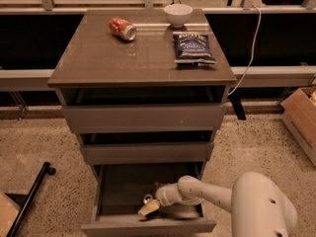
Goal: Pick pepsi can from bottom drawer and place on counter
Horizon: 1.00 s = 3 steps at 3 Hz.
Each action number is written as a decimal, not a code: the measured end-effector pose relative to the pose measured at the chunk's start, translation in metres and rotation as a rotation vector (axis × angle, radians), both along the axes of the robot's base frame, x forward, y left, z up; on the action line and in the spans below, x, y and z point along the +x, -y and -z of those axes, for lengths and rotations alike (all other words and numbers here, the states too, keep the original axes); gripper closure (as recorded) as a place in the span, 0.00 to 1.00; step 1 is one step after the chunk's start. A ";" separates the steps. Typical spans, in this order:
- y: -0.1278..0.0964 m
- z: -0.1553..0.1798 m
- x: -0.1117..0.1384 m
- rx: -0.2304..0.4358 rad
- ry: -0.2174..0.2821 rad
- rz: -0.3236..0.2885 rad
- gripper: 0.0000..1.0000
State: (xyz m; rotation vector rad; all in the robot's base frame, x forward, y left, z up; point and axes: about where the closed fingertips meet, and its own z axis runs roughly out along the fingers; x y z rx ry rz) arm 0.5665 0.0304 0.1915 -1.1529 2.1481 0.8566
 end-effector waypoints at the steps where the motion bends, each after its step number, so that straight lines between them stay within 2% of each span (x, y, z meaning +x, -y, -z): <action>1: -0.008 0.021 0.005 0.052 -0.036 0.008 0.16; 3: -0.010 0.019 0.004 0.066 -0.051 0.012 0.63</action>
Offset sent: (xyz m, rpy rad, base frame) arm 0.0020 0.0119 -0.0417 0.1001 0.0894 -0.0255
